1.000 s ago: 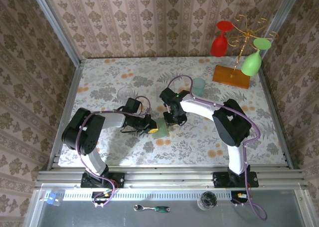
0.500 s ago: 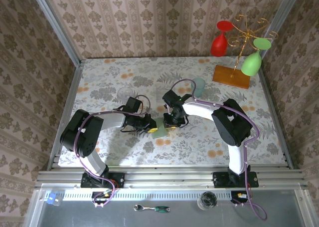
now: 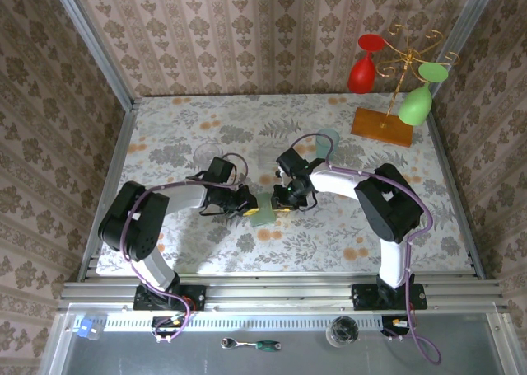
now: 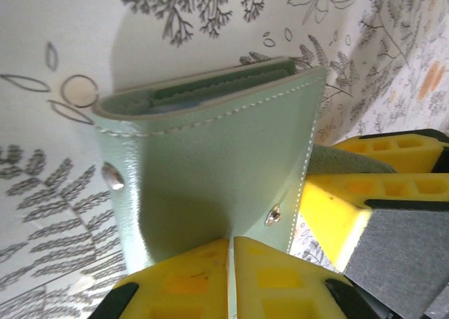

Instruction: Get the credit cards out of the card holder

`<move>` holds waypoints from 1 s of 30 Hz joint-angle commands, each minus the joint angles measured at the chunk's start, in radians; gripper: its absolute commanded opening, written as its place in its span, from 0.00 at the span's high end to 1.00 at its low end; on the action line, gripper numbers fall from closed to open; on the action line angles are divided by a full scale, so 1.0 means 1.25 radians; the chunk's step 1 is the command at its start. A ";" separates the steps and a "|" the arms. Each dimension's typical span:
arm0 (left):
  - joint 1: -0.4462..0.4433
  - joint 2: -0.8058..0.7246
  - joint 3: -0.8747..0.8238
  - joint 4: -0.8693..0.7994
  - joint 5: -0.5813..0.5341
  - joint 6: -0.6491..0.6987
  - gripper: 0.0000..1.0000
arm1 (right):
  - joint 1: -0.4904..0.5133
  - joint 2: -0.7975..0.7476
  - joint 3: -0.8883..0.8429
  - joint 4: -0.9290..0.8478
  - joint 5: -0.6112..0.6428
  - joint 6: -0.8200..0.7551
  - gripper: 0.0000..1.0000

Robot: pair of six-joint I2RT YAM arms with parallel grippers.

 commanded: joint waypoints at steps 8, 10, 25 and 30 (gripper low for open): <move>-0.001 0.036 0.032 -0.090 -0.042 0.050 0.92 | -0.008 -0.020 -0.011 0.045 -0.050 0.021 0.79; -0.001 0.038 0.034 -0.085 -0.038 0.049 0.92 | -0.009 -0.012 -0.012 0.049 -0.050 0.022 0.79; 0.048 -0.076 0.008 -0.017 -0.038 0.031 0.89 | -0.049 -0.095 -0.041 -0.018 0.022 -0.021 0.96; 0.109 -0.107 -0.011 0.024 -0.023 0.021 0.89 | -0.075 -0.146 -0.045 -0.066 0.039 -0.046 0.98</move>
